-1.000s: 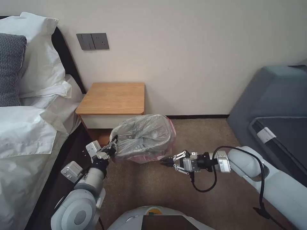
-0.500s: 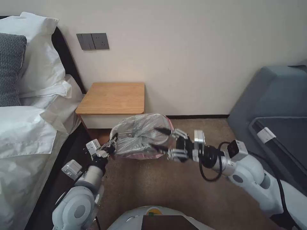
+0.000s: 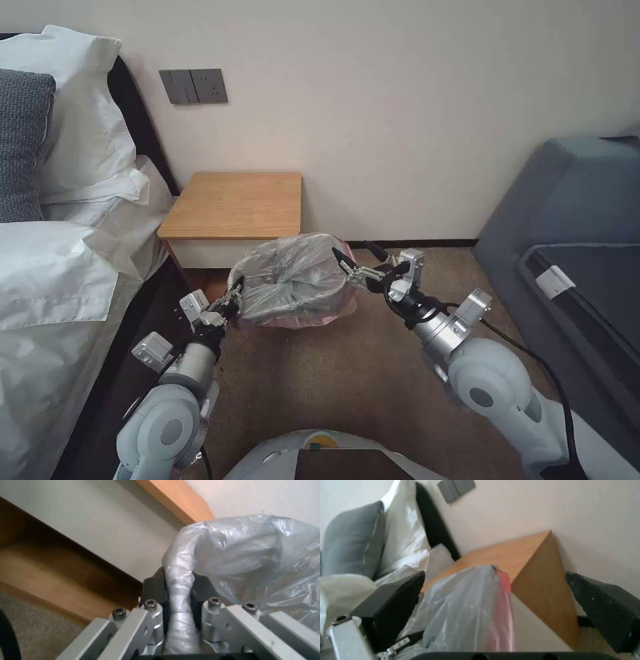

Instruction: Pick up the garbage bag from the table and place it over the trash can.

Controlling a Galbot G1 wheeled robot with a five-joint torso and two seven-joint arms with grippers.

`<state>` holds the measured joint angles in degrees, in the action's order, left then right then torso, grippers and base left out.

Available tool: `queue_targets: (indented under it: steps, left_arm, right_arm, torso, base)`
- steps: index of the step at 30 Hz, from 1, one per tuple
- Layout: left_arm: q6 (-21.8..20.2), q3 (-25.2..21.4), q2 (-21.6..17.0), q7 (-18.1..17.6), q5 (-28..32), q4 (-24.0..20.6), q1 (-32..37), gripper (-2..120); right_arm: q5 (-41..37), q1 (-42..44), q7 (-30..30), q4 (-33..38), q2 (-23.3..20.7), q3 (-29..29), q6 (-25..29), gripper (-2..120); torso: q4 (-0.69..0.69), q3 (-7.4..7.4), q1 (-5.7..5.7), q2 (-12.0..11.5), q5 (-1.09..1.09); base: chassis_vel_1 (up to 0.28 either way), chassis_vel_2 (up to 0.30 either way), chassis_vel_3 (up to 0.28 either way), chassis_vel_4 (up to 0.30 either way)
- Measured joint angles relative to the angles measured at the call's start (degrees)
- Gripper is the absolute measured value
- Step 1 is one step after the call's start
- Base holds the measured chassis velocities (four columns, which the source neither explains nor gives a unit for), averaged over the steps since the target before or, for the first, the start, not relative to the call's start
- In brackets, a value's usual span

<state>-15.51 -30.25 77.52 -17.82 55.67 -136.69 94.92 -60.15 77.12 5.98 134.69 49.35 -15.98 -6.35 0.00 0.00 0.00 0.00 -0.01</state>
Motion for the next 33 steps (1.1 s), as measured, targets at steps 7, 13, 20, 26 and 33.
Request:
queue_targets:
  steps: [7, 13, 20, 26, 33]
  left_arm:
    - [0.54, -0.06, 0.86, -0.11, 0.94, -0.71, -0.40, 9]
    - [0.65, -0.11, 0.96, -0.21, 1.19, -1.34, -0.11, 9]
    - [0.79, 0.06, 1.19, -0.26, 1.23, -2.05, 0.66, 9]
    - [0.81, -0.07, 0.94, -0.28, 1.22, -2.45, 0.87, 9]
    - [0.81, 0.13, 1.05, -0.39, 1.22, -2.54, 0.51, 9]
  right_arm:
    - [-7.68, 2.34, 0.30, -0.14, 7.95, -1.20, 0.64, 100]
    - [-7.02, 3.40, -1.43, -1.17, 10.63, -1.29, 1.23, 92]
    - [-5.27, 3.71, -2.86, -2.36, 11.86, -1.39, 1.91, 69]
    - [-4.12, 4.10, -3.81, -3.28, 12.42, -1.61, 2.56, 43]
    - [-3.81, 3.83, -3.99, -3.42, 12.42, -1.51, 2.77, 19]
  torso:
    - [-0.01, 0.00, 0.00, 0.00, 0.02]
    - [0.00, 0.00, 0.00, 0.00, 0.00]
    - [0.00, 0.00, 0.00, 0.00, 0.00]
    - [0.00, 0.00, 0.00, 0.00, 0.01]
    - [0.00, 0.00, 0.00, 0.00, 0.01]
  base:
    - [0.000, 0.000, 0.000, 0.000]
    - [0.000, 0.000, 0.000, 0.000]
    - [0.000, 0.000, 0.000, 0.000]
    - [0.000, 0.000, 0.000, 0.000]
    - [0.000, 0.000, 0.000, 0.000]
